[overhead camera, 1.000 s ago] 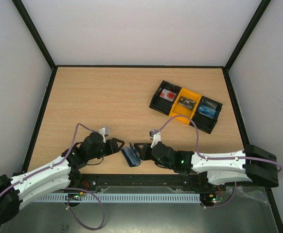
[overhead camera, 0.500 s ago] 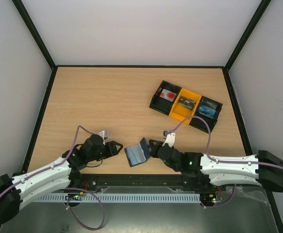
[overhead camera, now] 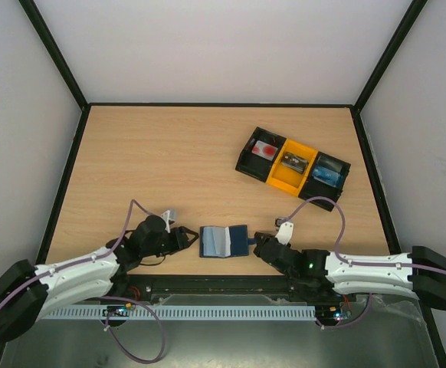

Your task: Take the credit cards out of the card holder

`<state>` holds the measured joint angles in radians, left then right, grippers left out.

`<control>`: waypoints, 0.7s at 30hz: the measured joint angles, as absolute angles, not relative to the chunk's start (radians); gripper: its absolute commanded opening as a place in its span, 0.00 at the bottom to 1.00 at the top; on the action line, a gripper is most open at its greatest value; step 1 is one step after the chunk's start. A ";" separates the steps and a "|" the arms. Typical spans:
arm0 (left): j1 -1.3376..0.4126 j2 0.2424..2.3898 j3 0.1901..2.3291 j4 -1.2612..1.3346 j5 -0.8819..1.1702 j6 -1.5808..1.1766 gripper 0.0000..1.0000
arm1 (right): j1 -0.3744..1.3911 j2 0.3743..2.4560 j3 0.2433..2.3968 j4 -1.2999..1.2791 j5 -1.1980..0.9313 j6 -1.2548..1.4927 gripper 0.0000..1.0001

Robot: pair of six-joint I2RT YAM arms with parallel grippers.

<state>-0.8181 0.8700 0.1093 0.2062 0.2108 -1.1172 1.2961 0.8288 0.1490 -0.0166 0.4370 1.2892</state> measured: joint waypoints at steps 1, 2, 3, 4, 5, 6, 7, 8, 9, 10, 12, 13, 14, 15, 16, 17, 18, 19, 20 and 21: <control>-0.821 0.888 0.109 0.228 0.212 -1.119 0.53 | 1.296 0.819 0.147 -0.021 0.437 1.293 0.02; -0.824 0.912 0.109 0.257 0.216 -1.120 0.54 | 1.296 0.818 0.147 -0.021 0.437 1.295 0.02; -0.829 0.939 0.109 0.288 0.221 -1.122 0.54 | 1.296 0.813 0.147 -0.021 0.437 1.295 0.02; -0.833 0.965 0.109 0.319 0.229 -1.122 0.53 | 1.296 0.809 0.147 -0.022 0.437 1.296 0.02; -0.836 0.985 0.109 0.343 0.234 -1.123 0.53 | 1.296 0.808 0.147 -0.022 0.437 1.296 0.02; -0.840 1.014 0.110 0.372 0.240 -1.124 0.52 | 1.296 0.807 0.146 -0.022 0.437 1.296 0.02; -0.843 1.044 0.111 0.395 0.244 -1.126 0.52 | 1.296 0.805 0.145 -0.022 0.437 1.298 0.02; -0.847 1.073 0.112 0.413 0.246 -1.127 0.52 | 1.296 0.805 0.143 -0.022 0.437 1.299 0.02; -0.850 1.094 0.112 0.423 0.245 -1.129 0.52 | 1.296 0.804 0.140 -0.022 0.437 1.300 0.02; -0.854 1.108 0.113 0.435 0.242 -1.130 0.52 | 1.296 0.804 0.137 -0.022 0.437 1.302 0.02; -0.862 1.122 0.117 0.447 0.234 -1.130 0.52 | 1.296 0.805 0.133 -0.023 0.437 1.304 0.02; -0.864 1.127 0.118 0.453 0.230 -1.130 0.52 | 1.296 0.805 0.133 -0.023 0.437 1.306 0.02; -0.866 1.132 0.119 0.458 0.226 -1.130 0.52 | 1.296 0.805 0.133 -0.024 0.437 1.309 0.02; -0.867 1.138 0.120 0.464 0.225 -1.130 0.52 | 1.296 0.806 0.133 -0.026 0.437 1.311 0.02; -0.867 1.145 0.122 0.468 0.224 -1.130 0.52 | 1.296 0.809 0.133 -0.027 0.437 1.314 0.02; -0.870 1.156 0.126 0.477 0.222 -1.130 0.52 | 1.296 0.813 0.133 -0.028 0.437 1.318 0.02; -0.872 1.168 0.129 0.487 0.221 -1.131 0.52 | 1.296 0.820 0.133 -0.031 0.437 1.322 0.02; -0.875 1.177 0.132 0.495 0.220 -1.132 0.52 | 1.296 0.824 0.132 -0.033 0.437 1.327 0.02; -0.879 1.191 0.134 0.509 0.219 -1.134 0.52 | 1.296 0.831 0.130 -0.034 0.437 1.335 0.02; -0.883 1.200 0.137 0.516 0.218 -1.135 0.52 | 1.296 0.839 0.129 -0.038 0.437 1.344 0.02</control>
